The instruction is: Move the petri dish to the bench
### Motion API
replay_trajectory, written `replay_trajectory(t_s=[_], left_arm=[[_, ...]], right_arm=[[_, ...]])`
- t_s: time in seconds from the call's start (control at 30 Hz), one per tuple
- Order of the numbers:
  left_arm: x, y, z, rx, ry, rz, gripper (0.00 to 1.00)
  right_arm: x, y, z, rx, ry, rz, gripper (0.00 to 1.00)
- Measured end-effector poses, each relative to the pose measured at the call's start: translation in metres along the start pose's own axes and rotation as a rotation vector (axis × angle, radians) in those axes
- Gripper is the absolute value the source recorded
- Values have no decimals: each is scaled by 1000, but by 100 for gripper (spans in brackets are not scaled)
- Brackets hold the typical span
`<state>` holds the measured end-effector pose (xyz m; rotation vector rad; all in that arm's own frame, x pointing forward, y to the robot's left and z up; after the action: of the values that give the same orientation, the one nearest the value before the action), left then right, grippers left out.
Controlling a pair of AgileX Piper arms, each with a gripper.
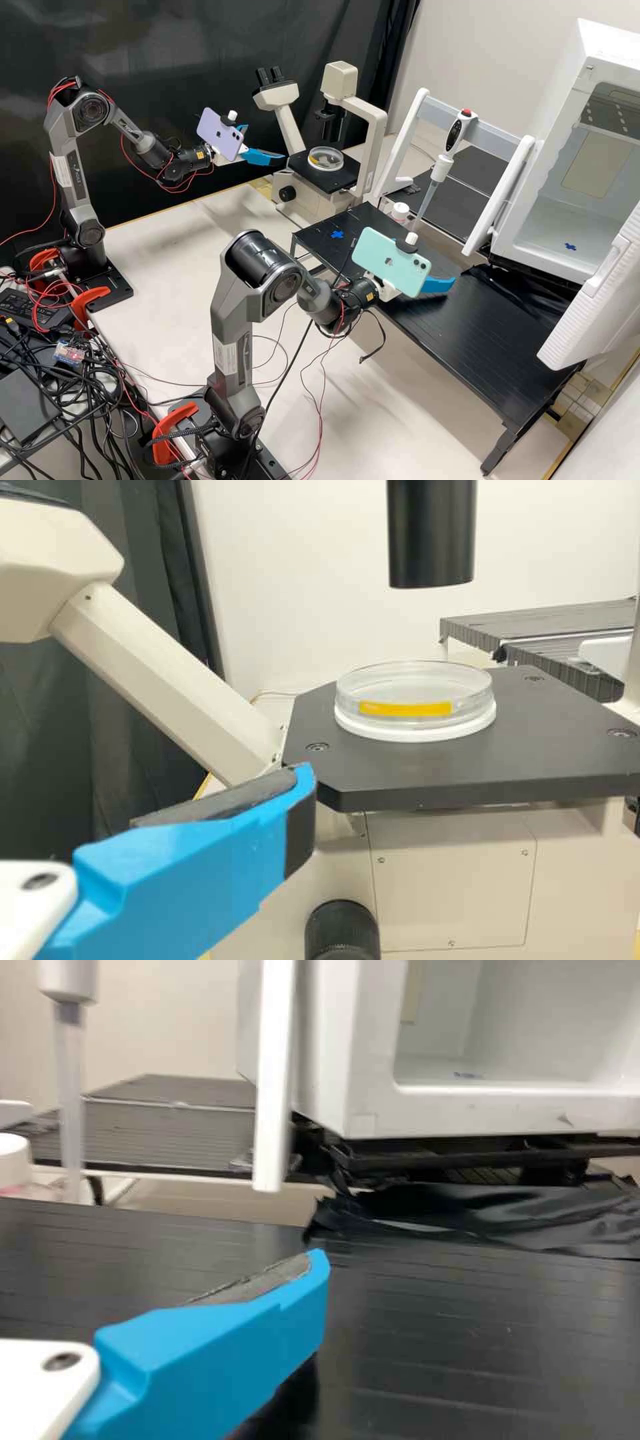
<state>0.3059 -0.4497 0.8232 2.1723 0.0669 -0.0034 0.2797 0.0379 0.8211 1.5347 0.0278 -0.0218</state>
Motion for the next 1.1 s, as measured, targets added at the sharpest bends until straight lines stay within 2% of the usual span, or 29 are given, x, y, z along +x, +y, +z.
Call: replay_trajectory(t_s=[0.23, 0.37, 0.4, 0.6, 0.8, 1.1], left_arm=[[0, 0, 0, 0, 0, 0, 100], [0, 0, 0, 0, 0, 0, 100], [0, 0, 0, 0, 0, 0, 100], [0, 0, 0, 0, 0, 0, 100], [0, 0, 0, 0, 0, 0, 100], [0, 0, 0, 0, 0, 0, 100]], right_arm=[[-36, -18, -43, -1, 188, -5, 100], [-52, -37, -76, -55, 308, -43, 100], [-57, -45, -85, -79, 340, -68, 100], [-65, -68, -128, -151, 446, -94, 100], [-56, -86, -166, -204, 499, -106, 100], [-20, -112, -205, -222, 482, -213, 100]])
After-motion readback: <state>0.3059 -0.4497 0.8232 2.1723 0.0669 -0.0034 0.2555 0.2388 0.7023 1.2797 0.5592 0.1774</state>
